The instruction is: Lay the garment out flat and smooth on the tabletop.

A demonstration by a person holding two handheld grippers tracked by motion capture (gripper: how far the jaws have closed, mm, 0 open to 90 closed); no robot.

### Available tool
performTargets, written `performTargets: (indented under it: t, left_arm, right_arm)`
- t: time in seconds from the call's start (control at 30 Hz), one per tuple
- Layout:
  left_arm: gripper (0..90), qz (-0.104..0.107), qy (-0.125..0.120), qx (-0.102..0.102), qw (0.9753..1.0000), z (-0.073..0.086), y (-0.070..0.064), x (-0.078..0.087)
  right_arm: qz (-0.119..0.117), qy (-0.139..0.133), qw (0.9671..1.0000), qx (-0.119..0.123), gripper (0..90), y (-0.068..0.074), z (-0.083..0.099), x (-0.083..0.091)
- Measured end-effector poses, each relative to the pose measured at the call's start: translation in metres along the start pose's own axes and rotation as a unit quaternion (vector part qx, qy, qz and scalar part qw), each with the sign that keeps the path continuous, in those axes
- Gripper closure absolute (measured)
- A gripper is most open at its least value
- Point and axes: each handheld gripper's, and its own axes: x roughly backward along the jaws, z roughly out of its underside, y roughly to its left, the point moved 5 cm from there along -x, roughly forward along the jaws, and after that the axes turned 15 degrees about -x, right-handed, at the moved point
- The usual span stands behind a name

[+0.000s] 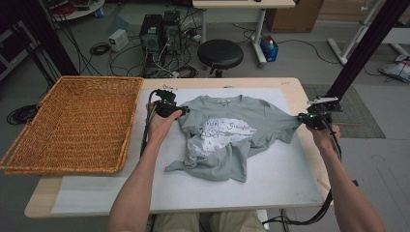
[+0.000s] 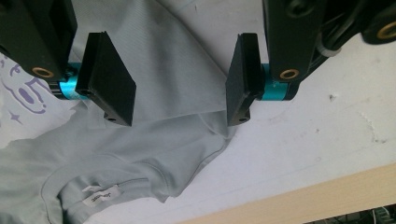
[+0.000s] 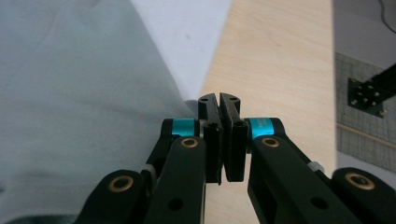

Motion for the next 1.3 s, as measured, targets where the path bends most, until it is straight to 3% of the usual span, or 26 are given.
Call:
performTargets:
  t: [0.03,0.1,0.13,0.17,0.2,0.27,0.4,0.5,0.6,0.7,0.77,0.87,1.0,1.07,1.2,1.3]
  left_arm:
    - [43.1,-0.001,0.0,0.0,1.0,0.0,0.0,0.0]
    - [43.1,0.001,-0.001,0.0,1.0,-0.001,-0.002,0.0]
    - [43.1,0.001,-0.002,-0.003,1.0,-0.002,-0.003,0.001]
    - [43.1,0.002,-0.002,-0.007,1.0,-0.003,-0.004,0.001]
    - [43.1,0.003,-0.002,-0.01,0.9999,-0.004,-0.006,0.001]
    - [43.1,0.007,0.0,-0.012,0.9999,-0.005,-0.009,-0.001]
    - [43.3,0.024,0.008,-0.02,0.9995,-0.006,-0.022,-0.01]
    - [44.1,0.034,0.015,-0.042,0.9984,-0.009,-0.039,-0.022]
    - [44.9,0.039,0.029,-0.057,0.9972,-0.011,-0.054,-0.037]
    - [45.6,0.04,0.036,-0.066,0.9964,-0.015,-0.066,-0.048]
    - [49.6,0.024,0.051,-0.082,0.995,-0.016,-0.069,-0.053]
    - [55.0,0.017,0.062,-0.074,0.9952,-0.013,-0.069,-0.06]
    - [56.7,0.019,0.07,-0.085,0.9938,-0.01,-0.071,-0.066]
    - [64.4,0.021,0.069,-0.092,0.9932,-0.01,-0.073,-0.065]
    - [77.5,0.038,0.061,-0.072,0.9948,-0.011,-0.068,-0.061]
    - [83.9,0.034,0.041,-0.057,0.9969,-0.015,-0.057,-0.048]
  right_arm:
    - [-0.003,0.008,1.0,-0.003,89.1,-0.002,0.004,-0.001]
    - [0.01,0.029,0.9994,0.017,86.4,-0.002,0.012,-0.005]
    - [0.012,0.033,0.9992,0.016,75.1,-0.001,0.014,-0.005]
    - [0.021,0.031,0.9992,0.009,62.0,0.0,0.014,-0.004]
    - [0.024,0.025,0.9994,-0.001,59.5,0.001,0.012,-0.001]
    - [0.011,0.0,0.9999,0.002,53.4,0.01,0.007,0.007]
    - [-0.039,-0.044,0.9978,0.029,53.5,0.039,-0.002,0.022]
    - [-0.068,-0.016,0.9948,0.074,52.9,0.068,0.006,0.017]
    - [-0.083,0.014,0.9937,0.075,52.8,0.084,0.017,0.002]
    - [-0.094,0.024,0.9932,0.064,52.8,0.094,0.024,-0.007]
    - [-0.097,0.03,0.9928,0.064,52.8,0.097,0.027,-0.01]
    - [-0.101,0.032,0.9927,0.058,53.2,0.097,0.028,-0.012]
    - [-0.106,0.035,0.9919,0.059,54.3,0.096,0.028,-0.012]
    - [-0.106,0.035,0.992,0.06,54.3,0.096,0.028,-0.012]
    - [-0.103,0.031,0.9926,0.058,54.3,0.096,0.029,-0.012]
    - [-0.101,0.029,0.9927,0.059,54.3,0.096,0.03,-0.011]
